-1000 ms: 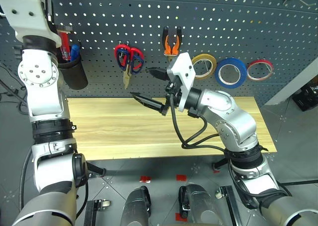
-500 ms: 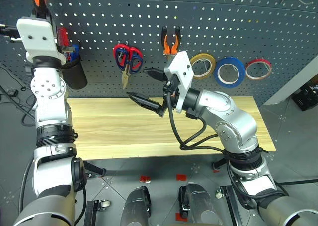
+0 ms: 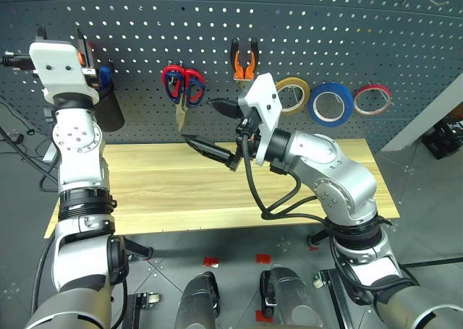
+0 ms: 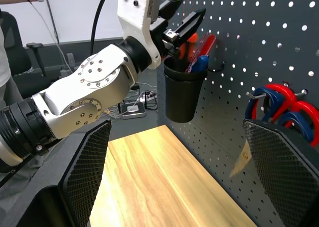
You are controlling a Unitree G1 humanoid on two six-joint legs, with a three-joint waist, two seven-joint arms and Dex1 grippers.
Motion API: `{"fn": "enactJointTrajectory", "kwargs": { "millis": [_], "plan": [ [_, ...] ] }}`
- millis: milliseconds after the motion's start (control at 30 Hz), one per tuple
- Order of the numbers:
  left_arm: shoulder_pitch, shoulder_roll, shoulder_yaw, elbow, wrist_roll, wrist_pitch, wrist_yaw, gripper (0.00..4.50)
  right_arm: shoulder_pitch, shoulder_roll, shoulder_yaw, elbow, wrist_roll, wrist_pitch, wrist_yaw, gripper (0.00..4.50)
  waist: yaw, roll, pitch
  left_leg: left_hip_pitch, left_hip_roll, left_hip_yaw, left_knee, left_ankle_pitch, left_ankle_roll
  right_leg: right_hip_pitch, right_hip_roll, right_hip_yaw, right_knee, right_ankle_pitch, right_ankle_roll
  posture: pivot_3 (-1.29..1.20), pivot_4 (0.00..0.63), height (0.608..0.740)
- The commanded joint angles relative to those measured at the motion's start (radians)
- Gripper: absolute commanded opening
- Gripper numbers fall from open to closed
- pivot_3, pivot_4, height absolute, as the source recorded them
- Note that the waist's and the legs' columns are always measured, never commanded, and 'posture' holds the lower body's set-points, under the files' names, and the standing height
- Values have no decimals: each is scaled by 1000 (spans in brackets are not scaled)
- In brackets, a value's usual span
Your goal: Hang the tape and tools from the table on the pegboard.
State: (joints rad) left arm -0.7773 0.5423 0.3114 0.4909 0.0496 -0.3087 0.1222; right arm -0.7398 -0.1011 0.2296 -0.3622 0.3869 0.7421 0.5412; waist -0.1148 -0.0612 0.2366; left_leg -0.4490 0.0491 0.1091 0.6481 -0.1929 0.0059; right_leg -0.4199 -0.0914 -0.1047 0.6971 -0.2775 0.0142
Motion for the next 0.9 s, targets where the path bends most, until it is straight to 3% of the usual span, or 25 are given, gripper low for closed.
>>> {"fn": "enactJointTrajectory", "kwargs": {
  "millis": [33, 333, 500, 633, 767, 900],
  "plan": [
    [12, -6, 25, -118, -21, -1, 24, 3983, 1, -2, -4, -50, 16, -15, -4, 4500, 0, 0, 0, 0, 0, 0, 0, 0, 0, 0, 0, 0, 0, 0, 0, -235, 167, 740],
    [176, -108, -143, -516, -27, 160, -124, 3983, 47, -35, -21, -54, 12, -39, 3, 4500, 2, 2, -8, 0, -1, 0, 1, 0, 0, 0, 0, 2, 0, 0, 0, -221, 166, 740],
    [337, -170, -196, -698, -94, 370, -199, 3983, 86, -67, -23, -64, 7, -45, 3, 4500, -4, 3, -10, 3, 0, 1, 0, 0, 0, 1, 1, 5, 2, 0, -1, -219, 167, 740],
    [426, -277, -171, -834, -164, 642, -126, 3983, 144, -121, -26, -80, -7, -50, 8, 4500, 1, 8, -16, 4, 0, 1, -1, 0, 0, 2, 1, 5, 2, 0, -1, -213, 160, 740],
    [559, -349, -187, -941, -151, 755, -82, 3983, 252, -171, -43, -66, -43, -89, -17, 4500, 2, 8, -21, 12, 0, 1, -2, 0, 0, 10, 1, 5, 0, 0, 0, -203, 144, 740],
    [644, -392, -185, -955, -149, 786, -70, 3983, 383, -169, -56, 31, -156, -242, -113, 4500, 5, 8, -34, 16, 0, 0, -2, -2, 3, 13, 1, 5, -1, 0, 0, -194, 129, 740]
  ]
}}
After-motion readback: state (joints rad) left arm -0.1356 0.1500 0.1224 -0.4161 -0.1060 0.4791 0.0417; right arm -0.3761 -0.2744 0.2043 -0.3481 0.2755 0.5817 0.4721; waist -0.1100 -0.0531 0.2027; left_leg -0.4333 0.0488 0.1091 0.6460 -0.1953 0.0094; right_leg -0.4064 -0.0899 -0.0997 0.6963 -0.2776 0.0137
